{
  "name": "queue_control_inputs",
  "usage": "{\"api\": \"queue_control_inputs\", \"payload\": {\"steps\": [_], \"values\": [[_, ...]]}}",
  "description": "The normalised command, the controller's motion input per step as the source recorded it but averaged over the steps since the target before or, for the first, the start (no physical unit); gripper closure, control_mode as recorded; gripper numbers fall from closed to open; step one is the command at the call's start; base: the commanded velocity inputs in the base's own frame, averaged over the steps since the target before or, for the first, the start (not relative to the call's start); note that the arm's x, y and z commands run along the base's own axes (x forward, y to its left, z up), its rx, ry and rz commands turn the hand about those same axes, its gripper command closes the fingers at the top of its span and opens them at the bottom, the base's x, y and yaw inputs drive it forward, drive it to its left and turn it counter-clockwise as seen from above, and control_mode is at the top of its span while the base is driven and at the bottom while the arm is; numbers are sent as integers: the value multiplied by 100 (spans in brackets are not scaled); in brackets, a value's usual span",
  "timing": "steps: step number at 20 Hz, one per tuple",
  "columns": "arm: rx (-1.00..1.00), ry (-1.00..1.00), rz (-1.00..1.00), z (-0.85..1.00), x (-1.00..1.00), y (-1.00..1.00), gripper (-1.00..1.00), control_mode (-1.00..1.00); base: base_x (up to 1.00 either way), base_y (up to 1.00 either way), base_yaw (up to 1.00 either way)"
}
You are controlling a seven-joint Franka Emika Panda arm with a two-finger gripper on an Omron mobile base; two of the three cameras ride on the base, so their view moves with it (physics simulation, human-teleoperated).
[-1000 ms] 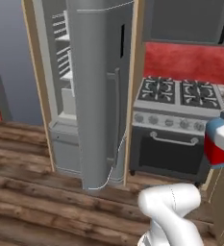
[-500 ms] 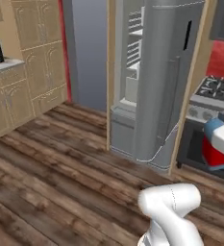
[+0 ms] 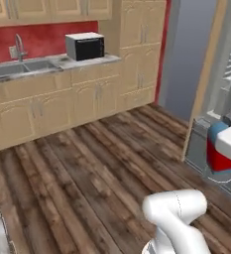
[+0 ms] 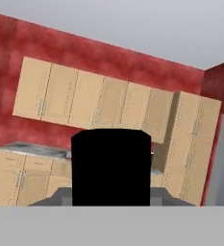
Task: There is a bowl on the dining counter. Grab a lemon wedge from the fridge and place it in the bowl. Then get the liquor bottle and glass cup from the cabinet and place them next to the bowl.
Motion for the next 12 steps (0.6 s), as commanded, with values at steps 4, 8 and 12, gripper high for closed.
{"api": "queue_control_inputs", "payload": {"steps": [4,8,12], "values": [[0,0,0,0,0,0,100,100,54,19,68],[0,0,0,0,0,0,100,100,70,4,67],[0,0,0,0,0,0,100,100,83,-15,61]]}}
